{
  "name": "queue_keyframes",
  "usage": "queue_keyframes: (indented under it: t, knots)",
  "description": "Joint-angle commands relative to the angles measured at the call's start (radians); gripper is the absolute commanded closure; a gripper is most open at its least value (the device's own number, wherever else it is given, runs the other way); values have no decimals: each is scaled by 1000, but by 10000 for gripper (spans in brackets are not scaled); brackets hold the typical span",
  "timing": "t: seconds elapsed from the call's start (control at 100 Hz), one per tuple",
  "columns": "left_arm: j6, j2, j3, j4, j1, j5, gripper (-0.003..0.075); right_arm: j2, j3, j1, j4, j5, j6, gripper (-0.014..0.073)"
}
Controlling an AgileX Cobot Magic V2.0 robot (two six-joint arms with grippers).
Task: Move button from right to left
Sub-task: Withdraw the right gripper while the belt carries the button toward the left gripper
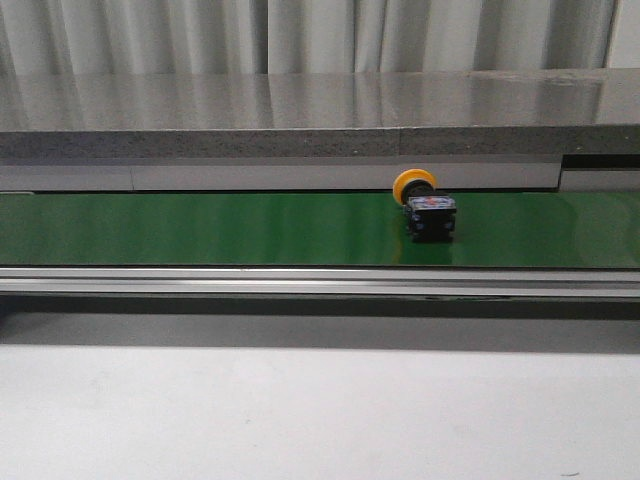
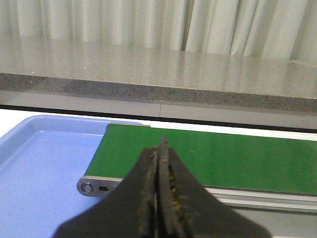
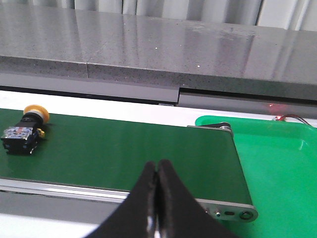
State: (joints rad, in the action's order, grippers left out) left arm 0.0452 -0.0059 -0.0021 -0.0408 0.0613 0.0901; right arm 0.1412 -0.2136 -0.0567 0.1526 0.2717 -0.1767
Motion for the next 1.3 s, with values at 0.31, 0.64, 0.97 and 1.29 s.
queue_keyframes:
  t: [0.31,0.64,0.97,1.29]
  knots:
    - [9,1,-53,-4,-3,-66,741,8,-27,0,1,-83,-4,661]
    - [9,258,-360,56,-3,95,741,8,-27,0,1,-83,-4,661]
    - [9,656,-698,50,-3,387,724,8,-27,0,1,-83,-4,661]
    - [1,975,-867,35,-3,353,101,8,-26,0,1,-83,-4,661]
